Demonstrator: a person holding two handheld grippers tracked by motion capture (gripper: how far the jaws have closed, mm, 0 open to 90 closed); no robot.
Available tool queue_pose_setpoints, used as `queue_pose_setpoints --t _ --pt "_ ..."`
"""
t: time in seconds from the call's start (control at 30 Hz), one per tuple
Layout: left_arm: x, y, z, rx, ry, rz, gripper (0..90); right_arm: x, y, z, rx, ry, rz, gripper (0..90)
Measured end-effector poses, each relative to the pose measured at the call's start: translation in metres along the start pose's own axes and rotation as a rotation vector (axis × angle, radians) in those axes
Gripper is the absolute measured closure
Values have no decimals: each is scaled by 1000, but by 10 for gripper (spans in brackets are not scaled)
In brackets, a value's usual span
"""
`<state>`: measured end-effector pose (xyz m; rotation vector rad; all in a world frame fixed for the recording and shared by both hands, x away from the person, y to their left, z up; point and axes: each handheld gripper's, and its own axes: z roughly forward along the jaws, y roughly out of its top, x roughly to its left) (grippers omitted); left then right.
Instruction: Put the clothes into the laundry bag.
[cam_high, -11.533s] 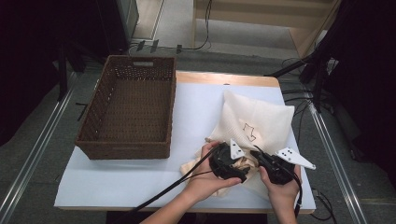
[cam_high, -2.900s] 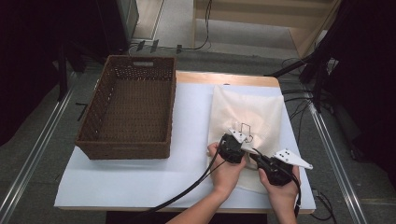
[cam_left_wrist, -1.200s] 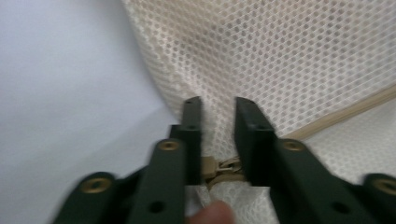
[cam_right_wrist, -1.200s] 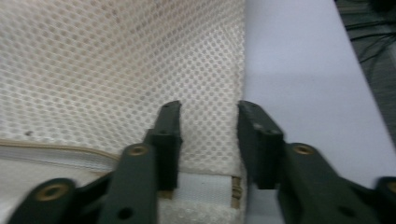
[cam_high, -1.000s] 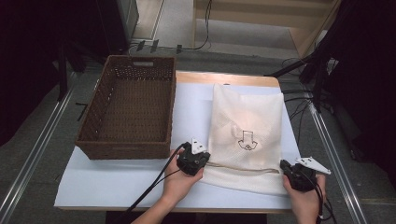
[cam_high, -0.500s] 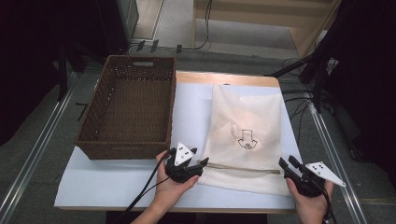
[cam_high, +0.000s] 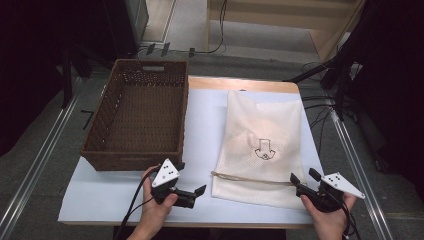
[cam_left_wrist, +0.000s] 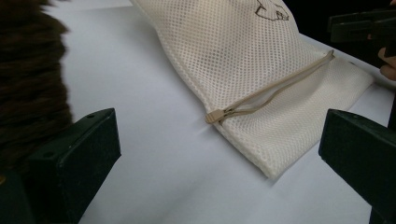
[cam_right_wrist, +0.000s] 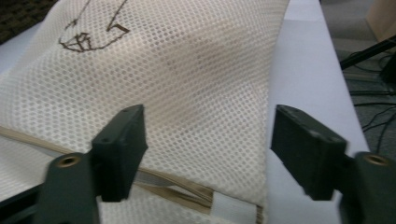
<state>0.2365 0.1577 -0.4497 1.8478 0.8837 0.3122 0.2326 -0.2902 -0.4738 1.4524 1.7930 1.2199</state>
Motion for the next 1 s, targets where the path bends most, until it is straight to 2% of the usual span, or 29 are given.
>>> queue_pose_setpoints --t 0.03,0.13,0.23,0.33,0.4,0.53,0.67,0.87,1.0 --pt "1 0 -4 -2 3 4 0 1 0 0 7 4 -6 152" --pt "7 -2 -16 -11 24 9 0 5 -2 0 25 3 -26 85" --pt "17 -5 -28 -22 53 -14 0 5 -2 0 30 36 -21 4" --pt "27 -10 -40 -37 82 -39 0 5 -2 -1 29 37 -19 2" --pt "31 -11 -47 -57 85 -50 0 4 -2 -1 29 38 -18 0" --pt "35 -13 -61 -76 97 -34 0 3 0 -2 25 34 -7 0" --pt "43 -18 -73 -60 126 -2 0 3 0 -4 20 31 -5 0" --pt "62 -25 -93 -75 163 -39 0 0 -2 -5 17 23 -3 0" --pt "72 -27 -102 -105 182 -72 0 -2 -2 -5 13 22 3 0"
